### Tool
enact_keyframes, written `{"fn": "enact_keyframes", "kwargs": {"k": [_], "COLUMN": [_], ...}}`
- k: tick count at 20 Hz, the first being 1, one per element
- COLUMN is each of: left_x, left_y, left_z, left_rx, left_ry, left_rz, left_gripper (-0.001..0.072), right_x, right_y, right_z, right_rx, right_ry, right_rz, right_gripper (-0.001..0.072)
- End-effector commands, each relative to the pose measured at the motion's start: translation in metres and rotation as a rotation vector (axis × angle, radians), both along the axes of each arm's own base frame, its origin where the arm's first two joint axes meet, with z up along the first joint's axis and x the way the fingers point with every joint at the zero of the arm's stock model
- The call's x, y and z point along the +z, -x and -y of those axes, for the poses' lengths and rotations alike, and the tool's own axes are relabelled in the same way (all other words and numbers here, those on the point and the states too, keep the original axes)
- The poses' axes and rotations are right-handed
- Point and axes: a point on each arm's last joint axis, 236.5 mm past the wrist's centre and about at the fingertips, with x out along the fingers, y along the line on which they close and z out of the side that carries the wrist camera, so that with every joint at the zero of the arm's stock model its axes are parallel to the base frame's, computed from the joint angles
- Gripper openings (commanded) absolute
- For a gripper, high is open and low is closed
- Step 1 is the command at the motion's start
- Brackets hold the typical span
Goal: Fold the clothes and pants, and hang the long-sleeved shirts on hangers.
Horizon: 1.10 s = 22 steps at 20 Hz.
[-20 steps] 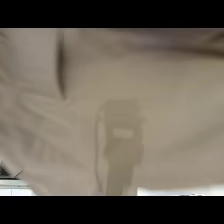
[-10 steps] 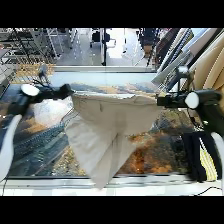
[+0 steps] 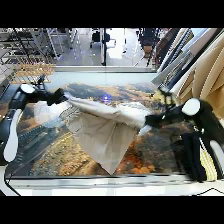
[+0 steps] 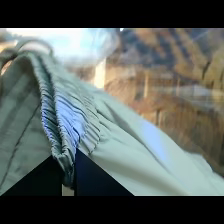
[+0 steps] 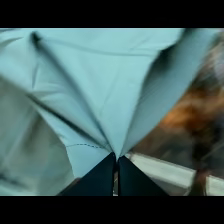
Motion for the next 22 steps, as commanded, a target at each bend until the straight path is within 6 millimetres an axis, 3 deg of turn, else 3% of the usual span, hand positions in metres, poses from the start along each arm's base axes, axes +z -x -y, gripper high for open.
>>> {"fn": "enact_keyframes", "kwargs": {"k": [1, 4, 5, 6, 7, 8, 9, 10, 13, 17, 19, 22], "left_x": [-0.019, -0.044, -0.057, -0.067, -0.071, -0.069, -0.065, -0.062, -0.042, 0.011, 0.035, 0.055], "left_y": [0.055, 0.083, 0.094, 0.101, 0.101, 0.099, 0.097, 0.097, 0.094, 0.093, 0.095, 0.099], "left_z": [-0.034, -0.055, -0.062, -0.065, -0.062, -0.056, -0.051, -0.051, -0.067, -0.062, -0.045, -0.008], "left_rx": [-0.103, -0.137, -0.153, -0.164, -0.165, -0.170, -0.172, -0.171, -0.100, -0.132, -0.195, -0.289], "left_ry": [0.027, 0.000, -0.032, -0.047, -0.031, 0.003, 0.025, 0.024, 0.029, -0.027, -0.063, -0.094], "left_rz": [-0.202, -0.332, -0.387, -0.427, -0.438, -0.430, -0.420, -0.413, -0.394, -0.267, -0.196, -0.138], "left_gripper": [0.0015, 0.0017, 0.0017, 0.0035, 0.0134, 0.0291, 0.0512, 0.0533, 0.0522, 0.0481, 0.0481, 0.0482], "right_x": [-0.007, -0.065, -0.088, -0.109, -0.126, -0.138, -0.139, -0.134, -0.134, -0.141, -0.150, -0.171], "right_y": [0.119, 0.193, 0.205, 0.213, 0.208, 0.192, 0.179, 0.172, 0.167, 0.130, 0.119, 0.112], "right_z": [-0.085, -0.126, -0.134, -0.137, -0.129, -0.111, -0.094, -0.079, -0.052, -0.085, -0.092, -0.109], "right_rx": [0.225, 0.298, 0.284, 0.276, 0.247, 0.166, 0.104, 0.064, -0.165, -0.411, -0.457, -0.481], "right_ry": [-0.218, -0.226, -0.202, -0.170, -0.112, -0.040, -0.003, 0.001, -0.084, -0.437, -0.460, -0.444], "right_rz": [-0.199, -0.336, -0.349, -0.343, -0.321, -0.293, -0.280, -0.281, -0.338, -0.268, -0.244, -0.257], "right_gripper": [0.0006, 0.0008, 0.0010, 0.0112, 0.0312, 0.0410, 0.0516, 0.0564, 0.0563, 0.0574, 0.0581, 0.0582]}}
